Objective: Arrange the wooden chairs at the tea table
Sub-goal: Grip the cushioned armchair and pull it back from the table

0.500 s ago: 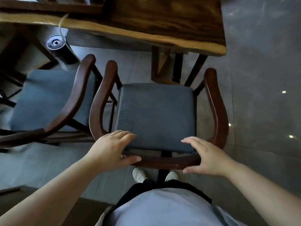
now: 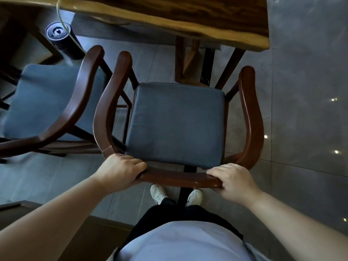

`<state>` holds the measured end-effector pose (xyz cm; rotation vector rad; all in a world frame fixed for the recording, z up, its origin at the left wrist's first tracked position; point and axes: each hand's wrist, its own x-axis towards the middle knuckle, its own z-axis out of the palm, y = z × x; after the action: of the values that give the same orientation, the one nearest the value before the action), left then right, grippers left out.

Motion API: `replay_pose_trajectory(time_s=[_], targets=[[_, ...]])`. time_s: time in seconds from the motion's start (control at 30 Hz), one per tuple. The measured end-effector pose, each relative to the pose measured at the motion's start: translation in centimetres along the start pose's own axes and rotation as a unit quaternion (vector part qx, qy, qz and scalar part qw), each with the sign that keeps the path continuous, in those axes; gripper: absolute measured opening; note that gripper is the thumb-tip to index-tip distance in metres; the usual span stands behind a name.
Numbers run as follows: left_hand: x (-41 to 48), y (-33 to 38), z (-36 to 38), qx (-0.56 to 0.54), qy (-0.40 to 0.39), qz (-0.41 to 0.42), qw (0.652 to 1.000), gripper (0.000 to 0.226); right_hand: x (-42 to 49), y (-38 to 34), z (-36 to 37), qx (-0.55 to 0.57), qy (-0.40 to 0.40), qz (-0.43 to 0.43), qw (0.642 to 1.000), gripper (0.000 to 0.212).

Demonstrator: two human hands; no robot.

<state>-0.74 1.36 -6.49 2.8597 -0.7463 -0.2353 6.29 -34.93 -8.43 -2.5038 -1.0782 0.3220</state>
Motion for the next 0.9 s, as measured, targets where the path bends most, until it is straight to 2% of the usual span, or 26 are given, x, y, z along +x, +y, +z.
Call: replay_pose_trajectory(time_s=[0.2,0.33,0.5,0.63,0.9], targets=[[0.5,-4.1,-2.4,0.013,-0.002,-0.042,0.999,0.033,3.5,-2.4,0.9,0.003,0.004,0.011,1.000,0.025],[0.5,-5.0,-2.6,0.013,-0.007,-0.044,0.999,0.033,3.9,-1.6,1.0,0.022,-0.008,0.001,1.000,0.032],[0.7,-5.0,-2.6,-0.005,0.034,-0.042,0.999,0.032,4.6,0.6,-0.1,-0.030,-0.054,-0.089,0.994,0.028],[1.7,-5.5,-3.5,-0.006,0.067,-0.048,0.997,0.033,5.7,1.5,-1.4,-0.040,-0.057,-0.108,0.992,0.031],[2.6,-5.5,-3.1,-0.017,0.055,-0.036,0.998,0.032,6.0,2.8,-2.5,-0.057,-0.089,-0.116,0.988,0.031]])
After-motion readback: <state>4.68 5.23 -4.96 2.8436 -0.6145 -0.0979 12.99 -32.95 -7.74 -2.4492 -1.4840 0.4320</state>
